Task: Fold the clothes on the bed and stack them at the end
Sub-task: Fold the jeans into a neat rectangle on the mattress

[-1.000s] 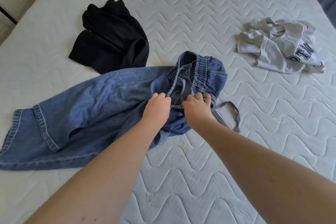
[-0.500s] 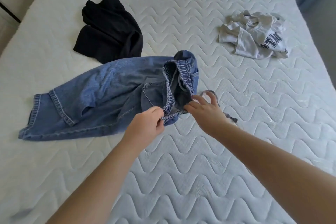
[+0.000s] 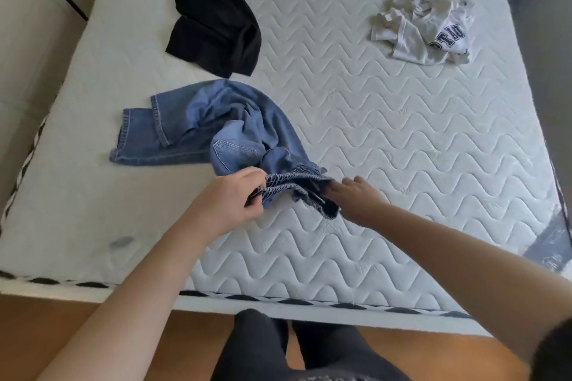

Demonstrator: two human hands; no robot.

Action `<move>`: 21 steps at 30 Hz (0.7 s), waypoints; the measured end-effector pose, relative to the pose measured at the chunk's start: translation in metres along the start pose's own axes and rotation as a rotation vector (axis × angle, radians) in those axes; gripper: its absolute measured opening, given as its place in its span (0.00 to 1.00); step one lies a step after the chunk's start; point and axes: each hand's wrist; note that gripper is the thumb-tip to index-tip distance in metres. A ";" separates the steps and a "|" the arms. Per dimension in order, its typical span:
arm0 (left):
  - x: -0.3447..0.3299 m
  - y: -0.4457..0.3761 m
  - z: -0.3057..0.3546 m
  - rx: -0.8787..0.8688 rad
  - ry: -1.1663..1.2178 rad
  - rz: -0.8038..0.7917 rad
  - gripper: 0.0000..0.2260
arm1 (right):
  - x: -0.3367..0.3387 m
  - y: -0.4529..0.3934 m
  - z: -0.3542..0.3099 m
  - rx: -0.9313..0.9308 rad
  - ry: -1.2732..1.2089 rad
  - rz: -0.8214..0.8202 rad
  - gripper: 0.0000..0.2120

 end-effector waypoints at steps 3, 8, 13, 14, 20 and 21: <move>0.013 0.018 0.024 0.019 0.033 0.012 0.09 | -0.020 0.023 -0.026 -0.033 -0.071 -0.033 0.38; 0.043 0.036 0.055 0.017 0.075 0.050 0.07 | -0.041 0.044 -0.056 -0.190 -0.218 -0.012 0.35; 0.068 0.048 0.064 0.130 0.284 0.059 0.14 | -0.042 0.066 -0.060 -0.339 -0.267 0.255 0.14; 0.070 0.049 0.063 0.126 0.245 0.031 0.14 | -0.041 0.074 -0.060 -0.341 -0.274 0.301 0.12; 0.070 0.060 0.034 0.117 0.030 -0.008 0.11 | -0.027 0.106 -0.049 -0.385 -0.469 0.341 0.07; 0.072 0.064 0.028 0.110 0.011 -0.001 0.11 | -0.019 0.113 -0.049 -0.399 -0.503 0.370 0.07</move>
Point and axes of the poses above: each hand's wrist, its own y-axis away from the middle knuckle, its own x-axis out of the back of the hand, z = x × y, and after that the axes turned 3 degrees about z, right-handed
